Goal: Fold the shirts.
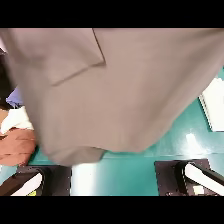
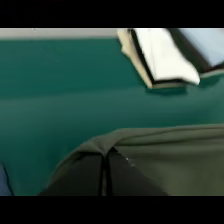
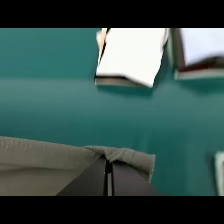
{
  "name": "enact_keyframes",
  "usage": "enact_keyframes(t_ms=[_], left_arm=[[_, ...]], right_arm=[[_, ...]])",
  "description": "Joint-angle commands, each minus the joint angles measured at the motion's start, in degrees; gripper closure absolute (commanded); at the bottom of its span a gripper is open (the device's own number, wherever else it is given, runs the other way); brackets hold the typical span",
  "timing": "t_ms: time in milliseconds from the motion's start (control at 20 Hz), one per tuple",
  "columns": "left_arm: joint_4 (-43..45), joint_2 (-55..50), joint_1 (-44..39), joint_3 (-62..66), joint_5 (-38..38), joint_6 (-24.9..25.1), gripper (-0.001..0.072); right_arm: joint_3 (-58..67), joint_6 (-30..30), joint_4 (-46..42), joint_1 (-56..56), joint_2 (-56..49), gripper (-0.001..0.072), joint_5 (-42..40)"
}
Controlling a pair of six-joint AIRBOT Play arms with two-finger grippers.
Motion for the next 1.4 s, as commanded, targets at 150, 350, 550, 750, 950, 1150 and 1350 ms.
enact_keyframes(t_ms=[150,350,550,750,950,1150,1350], left_arm=[[-1.62,-26.67,0.00,-9.29,-0.46,3.65,0.0681],[-2.10,-35.06,0.02,-9.22,5.16,5.20,0.0681],[-1.62,-35.50,0.09,-8.92,5.27,8.57,0.0681],[1.57,-35.52,0.09,-10.47,0.48,9.92,0.0681],[1.60,-35.54,-0.04,-16.37,0.11,10.10,0.0681],[1.57,-35.52,-0.04,-20.65,-0.39,10.43,0.0681],[1.64,-34.69,-0.04,-20.59,-1.62,8.50,0.0243]], right_arm=[[-11.98,0.42,-9.42,10.91,-21.55,0.0697,-1.51],[-7.45,0.50,-9.33,13.81,-32.57,0.0697,-5.18],[-0.28,0.39,-9.01,14.08,-36.26,0.0697,-7.13],[-7.52,-0.07,-11.02,13.35,-32.57,0.0697,-6.84],[-21.77,-0.11,-12.31,13.38,-28.20,0.0697,-10.45],[-28.83,-0.04,-11.78,13.44,-26.25,0.0696,-13.03],[-30.34,-0.07,-8.22,13.14,-23.61,0.0317,-14.99]])
